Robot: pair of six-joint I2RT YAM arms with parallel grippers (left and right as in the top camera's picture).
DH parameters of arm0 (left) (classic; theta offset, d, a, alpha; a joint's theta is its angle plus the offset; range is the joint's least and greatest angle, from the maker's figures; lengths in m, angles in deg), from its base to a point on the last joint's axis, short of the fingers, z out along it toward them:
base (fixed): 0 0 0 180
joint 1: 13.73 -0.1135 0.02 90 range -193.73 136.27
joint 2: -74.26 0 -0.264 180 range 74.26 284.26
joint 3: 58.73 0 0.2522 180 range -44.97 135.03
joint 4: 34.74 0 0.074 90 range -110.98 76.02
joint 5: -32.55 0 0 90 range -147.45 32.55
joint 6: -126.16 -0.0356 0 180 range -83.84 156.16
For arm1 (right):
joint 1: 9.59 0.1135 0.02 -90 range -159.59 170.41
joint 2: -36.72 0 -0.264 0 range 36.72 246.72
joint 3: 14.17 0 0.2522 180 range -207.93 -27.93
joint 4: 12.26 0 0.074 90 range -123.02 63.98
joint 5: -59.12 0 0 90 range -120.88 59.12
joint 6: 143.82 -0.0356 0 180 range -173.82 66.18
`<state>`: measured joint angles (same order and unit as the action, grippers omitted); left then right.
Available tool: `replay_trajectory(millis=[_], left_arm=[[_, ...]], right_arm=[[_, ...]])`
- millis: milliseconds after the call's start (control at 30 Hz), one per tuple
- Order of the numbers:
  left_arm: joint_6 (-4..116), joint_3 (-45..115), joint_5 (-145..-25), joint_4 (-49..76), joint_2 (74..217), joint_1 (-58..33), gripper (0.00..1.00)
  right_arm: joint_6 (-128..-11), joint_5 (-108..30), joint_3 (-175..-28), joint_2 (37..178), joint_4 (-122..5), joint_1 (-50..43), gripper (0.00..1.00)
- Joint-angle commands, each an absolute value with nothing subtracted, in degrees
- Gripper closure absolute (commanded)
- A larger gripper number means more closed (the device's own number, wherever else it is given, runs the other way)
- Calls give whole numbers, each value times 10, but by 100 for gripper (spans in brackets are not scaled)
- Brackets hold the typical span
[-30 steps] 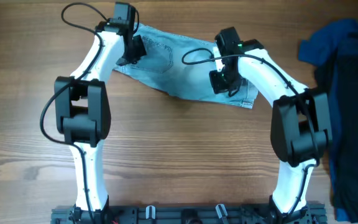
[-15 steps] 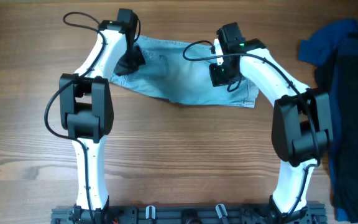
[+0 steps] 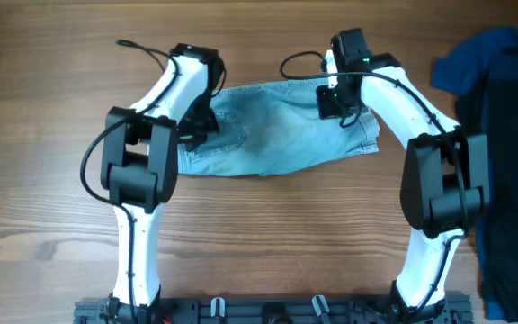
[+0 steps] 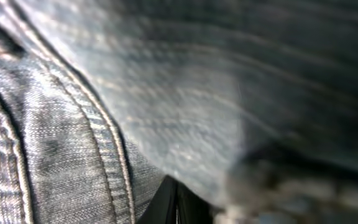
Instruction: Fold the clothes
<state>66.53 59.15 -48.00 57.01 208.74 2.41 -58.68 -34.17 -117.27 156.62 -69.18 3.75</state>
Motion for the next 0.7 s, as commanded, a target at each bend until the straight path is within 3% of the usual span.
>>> replay_trajectory(millis=[0,367,667], left_arm=[[667,566,-530,514,2047,42,96],[630,564,-528,308,1973,40,91],[605,564,-513,317,1973,2,95]], right_arm=[[-583,-329,-1174,1553,-649,38,96],[-605,-216,-1171,1558,-595,38,96],[-604,-171,-1171,1620,-552,2,96]])
